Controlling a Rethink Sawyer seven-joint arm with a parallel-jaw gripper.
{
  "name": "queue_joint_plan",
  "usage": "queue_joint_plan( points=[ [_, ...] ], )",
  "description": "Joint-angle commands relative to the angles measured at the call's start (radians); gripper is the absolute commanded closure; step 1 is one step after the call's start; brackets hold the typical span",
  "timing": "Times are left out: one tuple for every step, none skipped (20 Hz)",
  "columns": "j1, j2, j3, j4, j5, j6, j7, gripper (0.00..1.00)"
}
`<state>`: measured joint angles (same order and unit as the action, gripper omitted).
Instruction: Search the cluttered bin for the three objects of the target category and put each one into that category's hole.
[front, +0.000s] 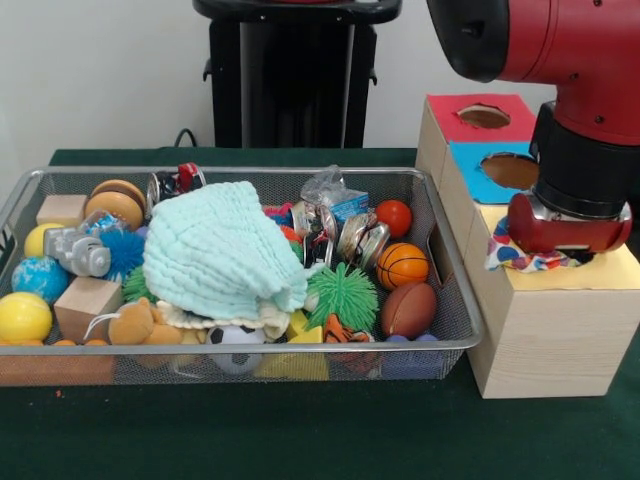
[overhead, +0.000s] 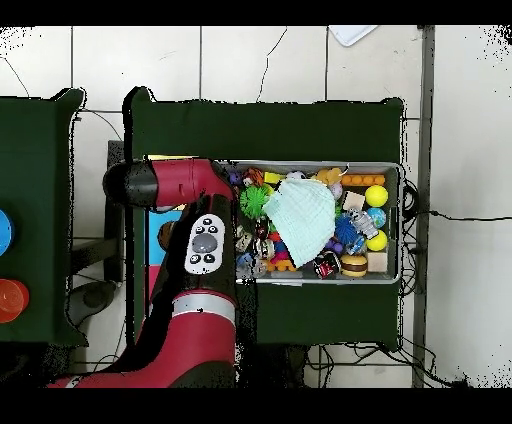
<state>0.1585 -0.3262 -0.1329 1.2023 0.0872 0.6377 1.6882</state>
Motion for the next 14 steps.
queue_joint_plan(
  points=[
    [-0.031, -0.062, 0.028, 0.130, -0.004, 0.194, 0.106, 0.00],
    [-0.032, -0.098, 0.026, 0.135, 0.000, 0.235, 0.097, 0.00],
    [-0.035, -0.129, 0.024, 0.138, 0.001, 0.273, 0.085, 0.00],
    [-0.038, -0.146, 0.023, 0.133, 0.004, 0.305, 0.082, 0.00],
    [-0.042, -0.155, 0.022, 0.126, 0.004, 0.324, 0.077, 0.00],
    [-0.046, -0.164, 0.022, 0.118, 0.003, 0.342, 0.072, 0.00],
    [-0.051, -0.174, 0.024, 0.125, 0.003, 0.343, 0.070, 0.00],
    [-0.055, -0.178, 0.026, 0.125, 0.002, 0.345, 0.067, 0.00],
    [-0.059, -0.182, 0.029, 0.125, 0.001, 0.346, 0.063, 0.00],
    [-0.063, -0.184, 0.031, 0.125, -0.001, 0.345, 0.059, 0.00],
    [-0.068, -0.186, 0.034, 0.122, -0.003, 0.341, 0.056, 0.00],
    [-0.072, -0.187, 0.037, 0.120, -0.004, 0.336, 0.053, 0.00],
    [-0.077, -0.184, 0.040, 0.111, -0.005, 0.333, 0.053, 0.00],
    [-0.080, -0.184, 0.043, 0.115, -0.006, 0.320, 0.054, 0.00]
  ],
)
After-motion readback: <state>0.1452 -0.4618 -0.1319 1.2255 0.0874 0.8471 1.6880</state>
